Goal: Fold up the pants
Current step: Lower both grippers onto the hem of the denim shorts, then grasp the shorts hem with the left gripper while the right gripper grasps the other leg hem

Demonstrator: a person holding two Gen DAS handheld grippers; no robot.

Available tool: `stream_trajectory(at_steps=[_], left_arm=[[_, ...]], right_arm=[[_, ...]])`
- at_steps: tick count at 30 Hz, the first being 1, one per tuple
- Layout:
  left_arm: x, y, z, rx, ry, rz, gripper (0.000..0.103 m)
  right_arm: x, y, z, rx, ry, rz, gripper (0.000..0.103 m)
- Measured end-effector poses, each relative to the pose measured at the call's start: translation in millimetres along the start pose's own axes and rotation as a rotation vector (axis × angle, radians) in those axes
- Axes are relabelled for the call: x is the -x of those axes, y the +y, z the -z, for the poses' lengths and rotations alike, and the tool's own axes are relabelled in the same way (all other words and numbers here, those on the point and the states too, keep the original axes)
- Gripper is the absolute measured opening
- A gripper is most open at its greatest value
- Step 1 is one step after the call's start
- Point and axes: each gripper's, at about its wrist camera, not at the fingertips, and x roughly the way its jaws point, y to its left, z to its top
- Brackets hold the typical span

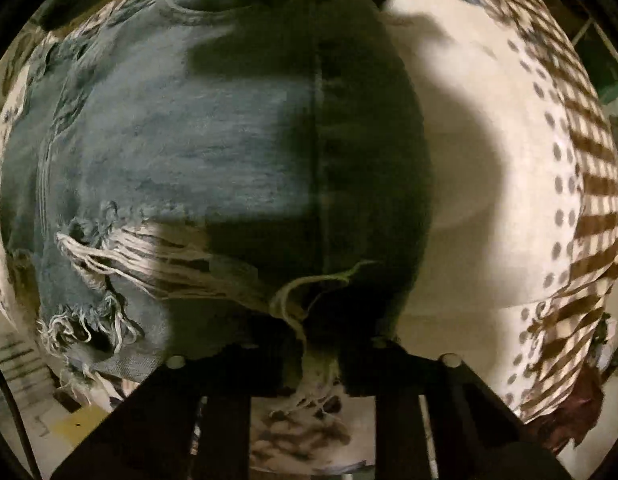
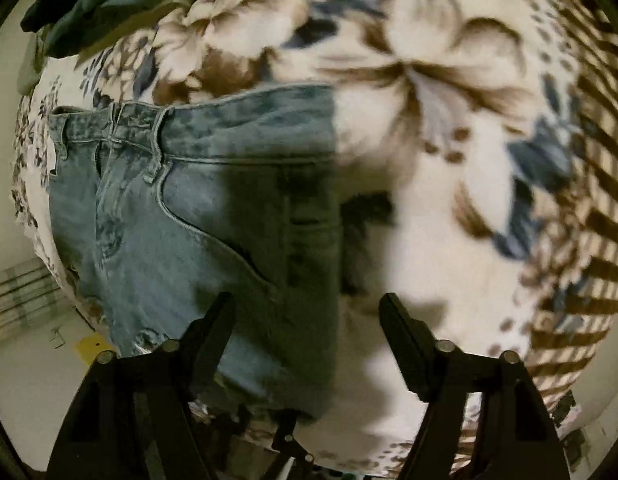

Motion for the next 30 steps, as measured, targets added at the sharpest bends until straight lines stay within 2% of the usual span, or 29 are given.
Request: stream_trajectory(at_steps=[1,2,5,10,15,18,19,20,21,22,24,30], left_arm=[[3.5,6.3,-0.6,0.003,-0.005,0.012,0.01],[6.5,10.3,2.1,0.004,-0.01,0.019,0.008],[27.8,26.4,7.2,0.005,-0.029,0.039,0.007],[76.2,46.6,19.9,0.015,-0.066,0.074,0.007],[129.3,100.2,22.0,0.045,-0.119,0.108,0.007],[137.9,110.9,43.1,0.07,-0.15,0.102,0.007],[137.1,107.6,41.2,0.085,-0.155,0.101,0.007],[132.8,103.7,41.4,0.103,-0.163,0.091,0.007],[139.5,120.2,42.0,0.127,-0.17,0.089,0.007],[128.9,104.6,31.2,0.137,-0.173,0.083,0.007],[131.2,118.8,27.0,0.174,-0.188,0.073,0.007],[135.6,209.8,31.9,0.323,-0.188,0.063,0.007]], right_arm=[[-2.1,1.8,-2.0,0.006,0.009,0.002,0.029],[-2.8,3.9,-2.7,0.014,0.006,0.014,0.022],[4.3,9.8,1.6,0.034,-0.024,0.036,0.015],[27.0,17.3,9.2,-0.031,-0.073,-0.03,0.011],[60.6,37.6,13.2,-0.034,-0.098,-0.033,0.008],[76.7,65.4,12.2,-0.022,-0.103,-0.024,0.008],[82.4,69.5,9.3,-0.014,-0.104,-0.02,0.008],[87.3,83.2,8.1,0.001,-0.103,-0.012,0.008],[90.5,96.2,6.1,0.015,-0.102,-0.001,0.008],[88.4,112.3,1.1,0.026,-0.104,0.004,0.008],[97.7,143.5,-5.6,0.055,-0.11,0.008,0.008],[97.9,268.9,-36.0,0.169,-0.102,0.02,0.008]])
